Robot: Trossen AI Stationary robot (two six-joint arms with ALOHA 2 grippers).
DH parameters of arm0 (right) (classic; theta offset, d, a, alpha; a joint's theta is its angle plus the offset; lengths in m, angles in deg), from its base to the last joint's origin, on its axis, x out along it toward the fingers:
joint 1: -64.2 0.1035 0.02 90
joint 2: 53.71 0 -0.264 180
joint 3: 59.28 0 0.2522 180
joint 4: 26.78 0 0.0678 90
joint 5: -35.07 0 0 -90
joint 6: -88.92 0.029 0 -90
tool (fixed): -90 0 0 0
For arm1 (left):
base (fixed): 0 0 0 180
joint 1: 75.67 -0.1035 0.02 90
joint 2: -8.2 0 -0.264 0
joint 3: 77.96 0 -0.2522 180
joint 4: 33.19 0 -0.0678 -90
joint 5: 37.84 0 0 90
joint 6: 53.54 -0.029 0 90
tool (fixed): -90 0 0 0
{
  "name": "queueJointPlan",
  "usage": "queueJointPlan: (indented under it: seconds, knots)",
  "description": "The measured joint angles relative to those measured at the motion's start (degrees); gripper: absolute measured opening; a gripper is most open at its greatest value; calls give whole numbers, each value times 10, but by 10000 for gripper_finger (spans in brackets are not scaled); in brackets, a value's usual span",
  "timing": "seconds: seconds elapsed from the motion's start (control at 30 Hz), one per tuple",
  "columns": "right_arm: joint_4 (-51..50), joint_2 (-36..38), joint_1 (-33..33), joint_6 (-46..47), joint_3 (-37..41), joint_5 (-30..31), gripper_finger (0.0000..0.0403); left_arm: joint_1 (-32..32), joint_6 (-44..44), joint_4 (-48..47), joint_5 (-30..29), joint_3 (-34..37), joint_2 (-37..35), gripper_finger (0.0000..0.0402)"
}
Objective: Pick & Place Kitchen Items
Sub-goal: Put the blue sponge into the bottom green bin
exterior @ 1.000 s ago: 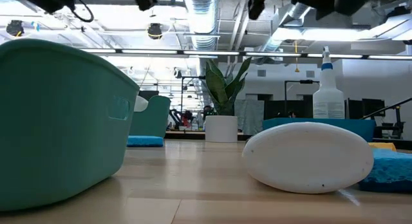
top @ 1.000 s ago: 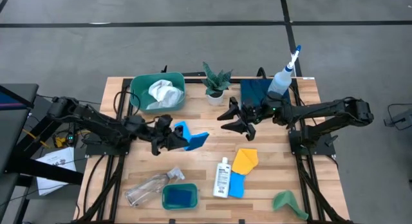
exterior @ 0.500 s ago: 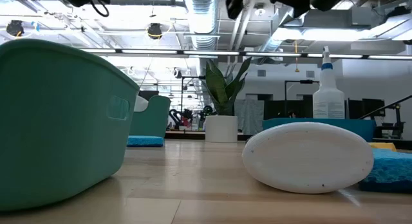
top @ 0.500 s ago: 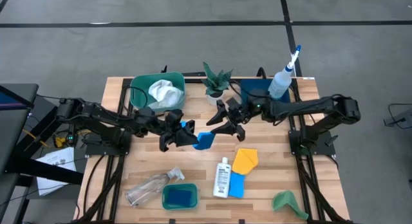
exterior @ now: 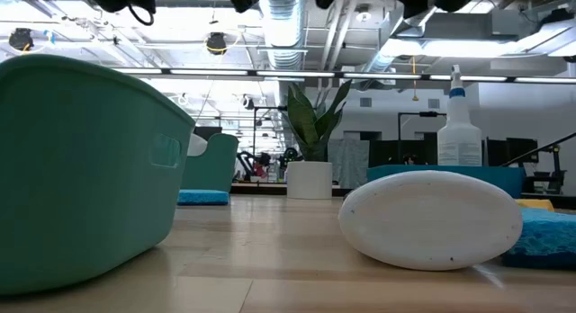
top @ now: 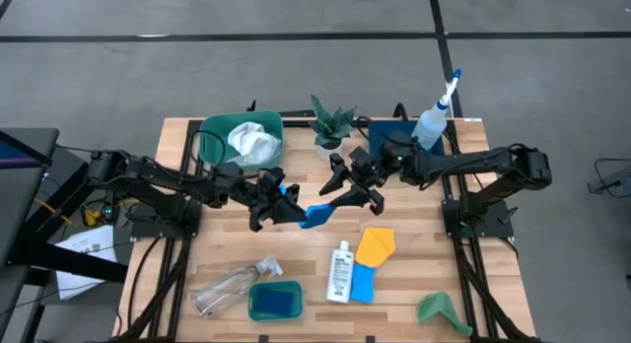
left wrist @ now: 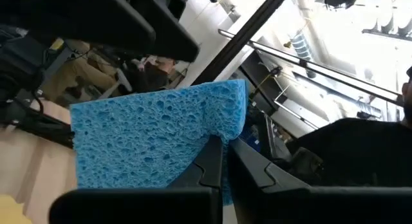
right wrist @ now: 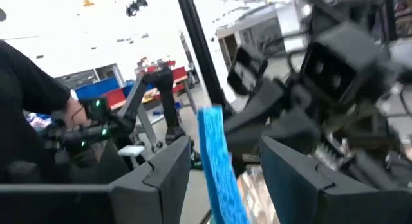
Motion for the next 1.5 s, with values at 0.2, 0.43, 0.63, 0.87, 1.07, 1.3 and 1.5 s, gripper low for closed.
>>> queueJointPlan:
  seconds: [0.2, 0.43, 0.63, 0.87, 1.07, 1.3, 1.5]
  knots:
    - [-33, -6, 6, 0, 1, -2, 179, -19, -2, 73, 1, 0, 0, 3]
    - [-40, -6, 6, 0, 1, 12, 170, -29, -11, 90, -11, 0, 0, 3]
    - [-39, -6, 4, 0, 1, -3, 77, -28, -11, 85, -11, 0, 0, 3]
    - [-45, -6, 1, 49, 2, -33, 13, -31, -13, 30, -9, -1, -6, 13]
    - [-84, -6, 2, 123, 2, -51, 6, -31, -88, -200, -48, -1, -76, 65]
    - [-117, -5, 3, 223, 1, -29, 3, 14, -278, -435, -281, 0, -188, 137]
    - [-117, -5, -4, 301, 1, 2, 2, 67, -256, -436, -430, 0, -208, 159]
